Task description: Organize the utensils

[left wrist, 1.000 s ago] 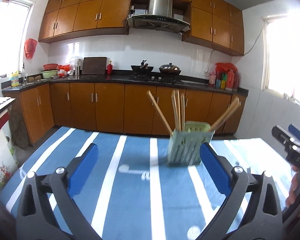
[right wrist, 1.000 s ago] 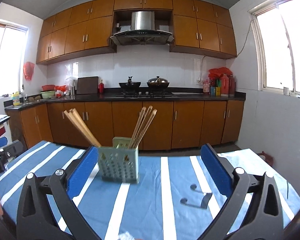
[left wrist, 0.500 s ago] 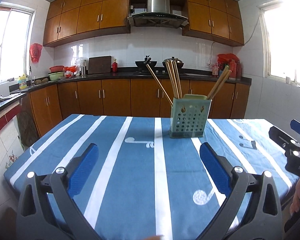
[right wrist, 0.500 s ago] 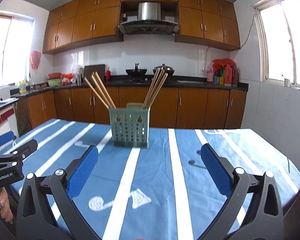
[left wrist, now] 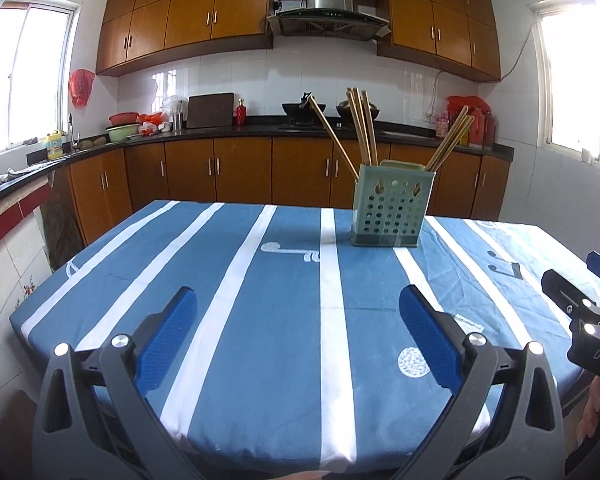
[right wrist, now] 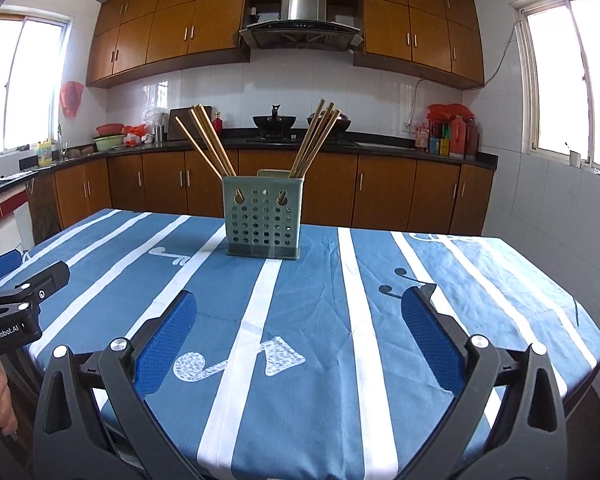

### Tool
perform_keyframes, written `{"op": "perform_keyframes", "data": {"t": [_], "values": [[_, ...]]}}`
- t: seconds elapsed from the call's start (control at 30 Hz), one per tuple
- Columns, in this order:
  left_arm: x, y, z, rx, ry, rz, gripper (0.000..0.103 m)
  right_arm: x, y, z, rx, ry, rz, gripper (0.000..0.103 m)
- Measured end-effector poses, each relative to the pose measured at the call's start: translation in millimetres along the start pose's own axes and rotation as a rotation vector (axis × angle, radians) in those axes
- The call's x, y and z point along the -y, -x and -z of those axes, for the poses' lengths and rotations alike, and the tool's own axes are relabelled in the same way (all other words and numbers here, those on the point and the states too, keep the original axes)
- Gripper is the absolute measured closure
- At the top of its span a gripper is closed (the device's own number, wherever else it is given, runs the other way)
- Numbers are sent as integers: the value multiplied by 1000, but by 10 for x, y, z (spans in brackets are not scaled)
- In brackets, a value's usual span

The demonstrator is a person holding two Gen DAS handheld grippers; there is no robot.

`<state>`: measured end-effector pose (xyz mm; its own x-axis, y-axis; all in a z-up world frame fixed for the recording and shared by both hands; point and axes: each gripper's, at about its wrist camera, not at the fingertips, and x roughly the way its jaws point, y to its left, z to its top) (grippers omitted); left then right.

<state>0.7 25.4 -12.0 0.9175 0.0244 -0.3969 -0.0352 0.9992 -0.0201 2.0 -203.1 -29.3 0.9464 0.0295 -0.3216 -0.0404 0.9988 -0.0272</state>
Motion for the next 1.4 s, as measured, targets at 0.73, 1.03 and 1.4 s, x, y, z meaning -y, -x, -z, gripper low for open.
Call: {"op": "perform_keyframes", "data": {"t": [0.73,1.03,1.4], "values": [[117,-89,58,-46,-22,20,4,100,-59,84,-57,-47,-9,2],[117,-87,58,-47,-22,20,4,105,-57,90,-57,-47,-10,2],[119,-92,60,-47,-23,22,4,115,-57,86,-58,-48,-11,2]]}}
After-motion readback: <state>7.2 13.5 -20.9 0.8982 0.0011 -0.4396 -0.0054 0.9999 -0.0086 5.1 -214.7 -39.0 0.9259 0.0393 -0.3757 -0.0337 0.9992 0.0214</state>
